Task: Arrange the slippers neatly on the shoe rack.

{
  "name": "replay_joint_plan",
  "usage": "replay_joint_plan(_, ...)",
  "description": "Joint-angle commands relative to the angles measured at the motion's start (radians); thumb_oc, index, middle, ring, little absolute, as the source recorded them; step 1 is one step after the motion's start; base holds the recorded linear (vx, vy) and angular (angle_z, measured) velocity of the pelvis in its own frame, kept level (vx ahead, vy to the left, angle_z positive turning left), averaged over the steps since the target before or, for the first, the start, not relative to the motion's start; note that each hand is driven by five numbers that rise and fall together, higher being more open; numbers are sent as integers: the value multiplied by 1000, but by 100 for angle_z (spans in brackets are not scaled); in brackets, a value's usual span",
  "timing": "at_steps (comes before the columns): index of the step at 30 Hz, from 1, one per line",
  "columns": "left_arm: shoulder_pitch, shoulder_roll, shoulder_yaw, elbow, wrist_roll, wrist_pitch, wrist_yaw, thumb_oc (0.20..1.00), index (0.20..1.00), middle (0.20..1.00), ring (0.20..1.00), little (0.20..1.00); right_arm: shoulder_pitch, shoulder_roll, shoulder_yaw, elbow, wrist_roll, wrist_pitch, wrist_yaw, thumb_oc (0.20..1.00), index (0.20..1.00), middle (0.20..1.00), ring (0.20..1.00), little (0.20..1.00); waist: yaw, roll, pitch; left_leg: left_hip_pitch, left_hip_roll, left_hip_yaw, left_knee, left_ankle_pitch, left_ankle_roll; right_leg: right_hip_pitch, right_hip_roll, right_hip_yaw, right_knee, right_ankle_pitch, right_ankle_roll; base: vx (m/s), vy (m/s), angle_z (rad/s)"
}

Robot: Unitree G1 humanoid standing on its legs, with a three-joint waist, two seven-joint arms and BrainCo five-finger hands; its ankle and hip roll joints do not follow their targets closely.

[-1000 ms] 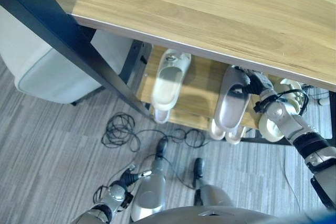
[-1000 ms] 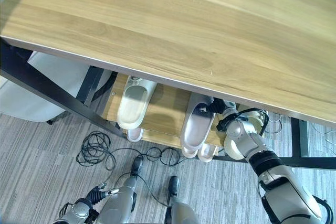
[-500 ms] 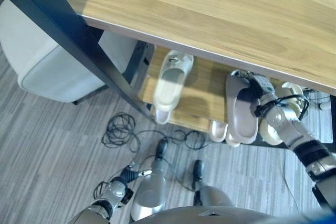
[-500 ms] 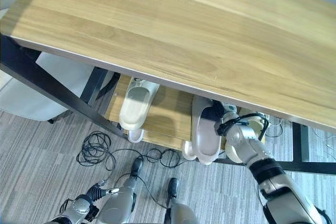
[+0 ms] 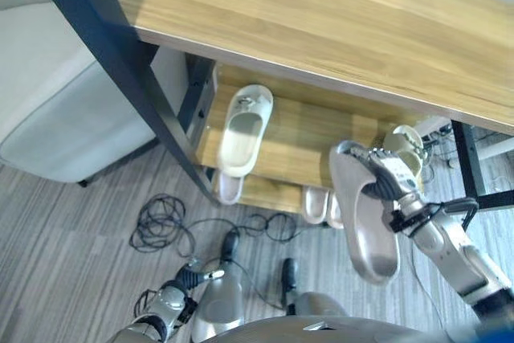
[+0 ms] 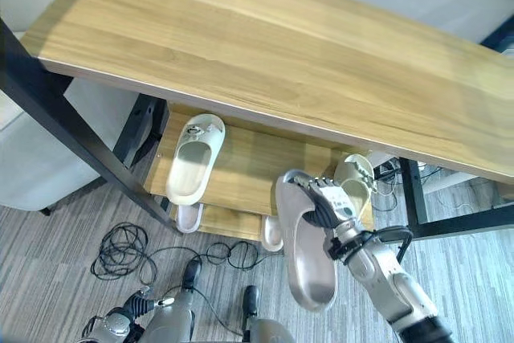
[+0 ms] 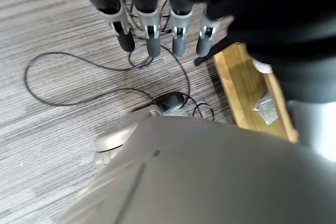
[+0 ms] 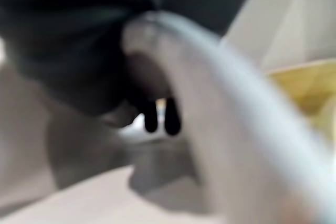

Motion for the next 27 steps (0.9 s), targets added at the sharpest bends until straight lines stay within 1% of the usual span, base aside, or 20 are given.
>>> replay_joint_plan(1,19,-11,16,58,27,-13,-9,1000,1000,1000,1000,1000,21,-38,-74,-81,-23,-57,17,200,200,200,200,200,7,32,-59,26,0,3,78,-132,19,36,4,43,61,-72,48,-27,8,-15)
replay_joint_plan(2,25,0,26,17,22,-32,20,1000,1000,1000,1000,1000,82,-30,-89,-101,-11,-74,26,200,200,200,200,200,3,31,-67,28,3,6,87,-129,19,34,5,48,65,-62,50,6,3,-12)
replay_joint_plan(3,27,0,25,17,22,-32,20,1000,1000,1000,1000,1000,85,-30,-90,-103,-11,-75,27,200,200,200,200,200,3,31,-70,35,3,6,84,-139,19,40,5,47,63,-70,50,26,-2,-5)
replay_joint_plan(4,20,16,21,-32,20,-39,37,1000,1000,1000,1000,1000,105,-27,-91,-109,-2,-81,25,200,200,200,200,200,0,31,-73,40,3,6,88,-143,19,45,5,51,66,-71,51,62,-2,0)
replay_joint_plan(8,39,118,21,-282,45,-74,110,1000,1000,1000,1000,1000,181,-29,-103,-143,32,-113,35,200,200,200,200,200,-9,30,-85,45,7,8,115,-146,17,53,6,56,84,-70,52,5,-7,-3)
replay_joint_plan(10,80,167,20,-412,79,-82,121,1000,1000,1000,1000,1000,208,-28,-99,-141,53,-124,50,200,200,200,200,200,-10,25,-93,56,8,4,130,-167,16,67,6,53,97,-88,52,65,-22,-5)
replay_joint_plan(11,123,205,61,-370,55,-121,105,1000,1000,1000,1000,1000,197,-20,-85,-104,80,-127,46,200,200,200,200,200,-4,27,-92,54,7,-3,145,-170,15,70,7,51,110,-92,50,0,0,0)
replay_joint_plan(12,141,243,70,-474,97,-119,131,1000,1000,1000,1000,1000,226,-40,-119,-138,52,-142,49,200,200,200,200,200,-3,23,-90,50,6,-8,163,-176,13,72,8,47,123,-98,52,1,-35,-4)
replay_joint_plan(13,188,253,105,-439,98,-134,154,1000,1000,1000,1000,1000,225,-21,-109,-111,92,-139,48,200,200,200,200,200,3,24,-84,50,6,-14,180,-182,12,75,10,42,139,-109,50,-2,-41,1)
replay_joint_plan(14,151,238,108,-369,105,-120,203,1000,1000,1000,1000,1000,240,-31,-94,-101,88,-164,32,200,200,200,200,200,-5,20,-78,50,11,-13,215,-194,8,75,14,35,188,-133,46,-4,-25,4)
replay_joint_plan(16,119,220,114,-358,96,-114,254,1000,1000,1000,1000,1000,234,-29,-79,-87,81,-161,18,200,200,200,200,200,-17,25,-62,49,14,-13,255,-210,6,65,20,31,247,-162,40,-9,-5,12)
replay_joint_plan(17,118,220,114,-358,96,-114,254,1000,1000,1000,1000,1000,234,-29,-78,-87,81,-161,18,200,200,200,200,200,-17,25,-62,48,14,-13,257,-211,6,65,20,31,249,-163,40,-27,-5,9)
replay_joint_plan(18,110,226,117,-389,96,-118,267,1000,1000,1000,1000,1000,238,-34,-75,-85,72,-163,9,200,200,200,200,200,-22,29,-53,46,15,-14,279,-219,6,55,23,28,278,-176,37,-22,-5,5)
replay_joint_plan(19,111,226,118,-389,96,-117,267,1000,1000,1000,1000,1000,238,-34,-75,-84,71,-163,9,200,200,200,200,200,-22,29,-53,45,15,-14,280,-220,6,54,23,27,280,-177,37,-108,-14,5)
replay_joint_plan(20,103,243,125,-456,91,-130,297,1000,1000,1000,1000,1000,237,-52,-84,-83,75,-161,-2,200,200,200,200,200,-32,41,-18,23,22,-20,342,-233,8,17,21,15,356,-198,29,-98,-10,6)
replay_joint_plan(21,104,242,126,-460,91,-128,297,1000,1000,1000,1000,1000,236,-53,-84,-84,75,-161,-2,200,200,200,200,200,-35,42,-18,13,21,-22,357,-240,8,8,21,13,371,-205,28,-148,-13,9)
replay_joint_plan(22,98,247,125,-475,95,-134,309,1000,1000,1000,1000,1000,232,-59,-86,-82,84,-161,-6,200,200,200,200,200,-39,47,-3,-4,23,-24,381,-244,9,-11,20,10,396,-210,25,-128,-4,15)
replay_joint_plan(24,75,262,116,-525,109,-142,341,1000,1000,1000,1000,1000,211,-80,-77,-84,115,-167,-4,200,200,200,200,200,-49,69,34,-73,26,-39,453,-256,14,-85,24,6,484,-238,11,-205,0,15)
replay_joint_plan(25,74,261,118,-527,109,-141,341,1000,1000,1000,1000,1000,208,-81,-77,-82,117,-168,-3,200,200,200,200,200,-52,70,29,-90,26,-42,470,-263,13,-101,25,5,499,-244,11,-161,10,3)
replay_joint_plan(27,58,264,117,-535,107,-145,356,1000,1000,1000,1000,1000,190,-91,-67,-79,129,-172,-5,200,200,200,200,200,-59,86,38,-146,27,-48,519,-270,15,-158,28,5,557,-261,2,-123,8,2)
